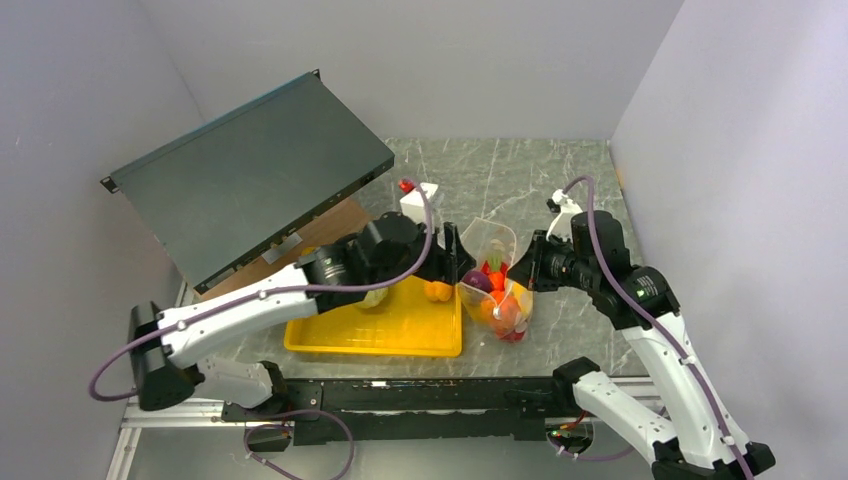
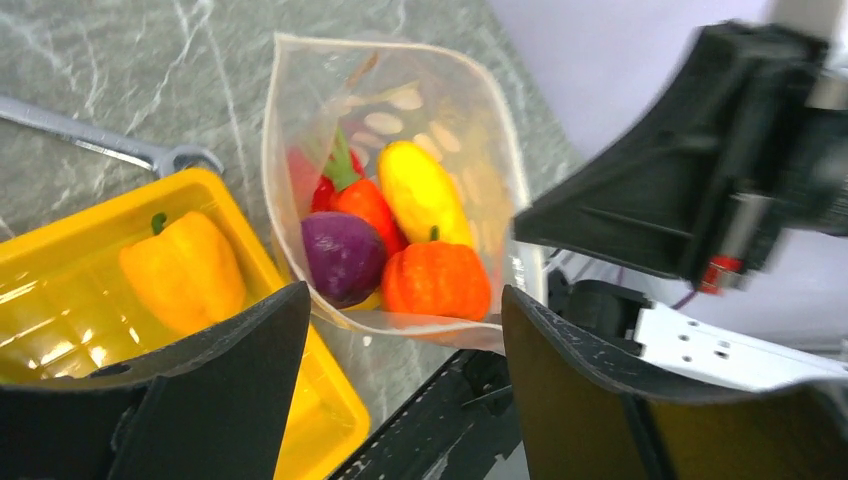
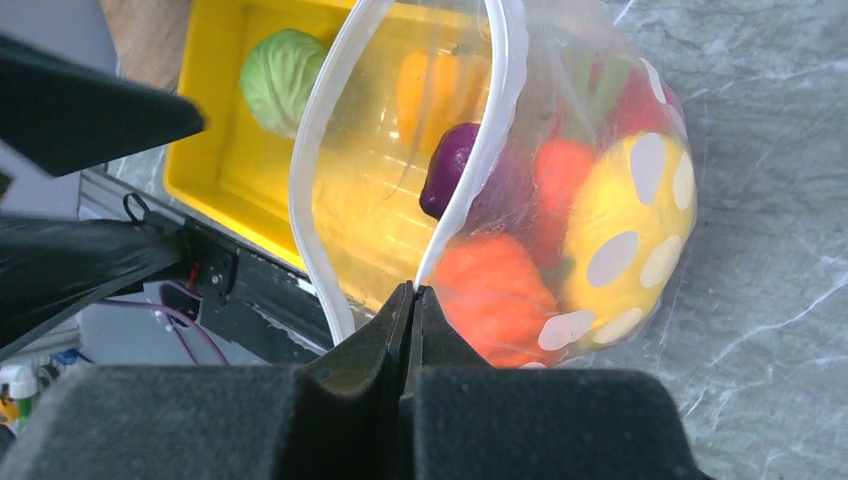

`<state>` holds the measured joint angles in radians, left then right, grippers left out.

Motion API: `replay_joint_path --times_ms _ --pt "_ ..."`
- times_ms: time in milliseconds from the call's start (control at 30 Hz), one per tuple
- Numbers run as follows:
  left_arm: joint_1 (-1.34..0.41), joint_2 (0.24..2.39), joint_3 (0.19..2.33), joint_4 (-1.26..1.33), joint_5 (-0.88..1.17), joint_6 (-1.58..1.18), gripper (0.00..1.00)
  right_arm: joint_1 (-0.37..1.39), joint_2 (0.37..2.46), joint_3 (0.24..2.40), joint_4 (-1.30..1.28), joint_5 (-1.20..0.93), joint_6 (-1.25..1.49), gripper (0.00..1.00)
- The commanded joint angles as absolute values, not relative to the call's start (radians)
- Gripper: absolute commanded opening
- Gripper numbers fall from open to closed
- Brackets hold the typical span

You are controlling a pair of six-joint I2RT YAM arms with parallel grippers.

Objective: Place the food in the zip-top bag and seal the zipper
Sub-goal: Adjust the zipper food storage bag at the center of the board.

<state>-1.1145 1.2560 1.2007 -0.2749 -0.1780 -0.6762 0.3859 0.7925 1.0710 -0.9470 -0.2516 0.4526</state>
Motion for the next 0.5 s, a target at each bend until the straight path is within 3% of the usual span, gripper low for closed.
replay_joint_path --times_ms 0,167,300,367,467 --pt "-1.062 1.368 1.270 -0.406 -0.119 -0.706 0.75 0.382 0.815 1.087 -0.888 -0.290 0.362 0.00" --pt "-1.012 1.455 1.310 -0.405 -0.137 -0.676 0.76 0.382 0.836 1.113 -0.896 -0.261 0.329 0.00" --pt "-0.942 1.531 1.348 -0.296 -0.020 -0.660 0.71 0.383 0.859 1.136 -0.905 -0.234 0.298 0.00" --pt "-0.905 1.594 1.384 -0.256 0.060 -0.661 0.60 0.383 0.874 1.156 -0.907 -0.208 0.287 0.00" --pt "-0.862 1.657 1.444 -0.190 0.162 -0.660 0.30 0.383 0.890 1.176 -0.883 -0.144 0.267 0.00"
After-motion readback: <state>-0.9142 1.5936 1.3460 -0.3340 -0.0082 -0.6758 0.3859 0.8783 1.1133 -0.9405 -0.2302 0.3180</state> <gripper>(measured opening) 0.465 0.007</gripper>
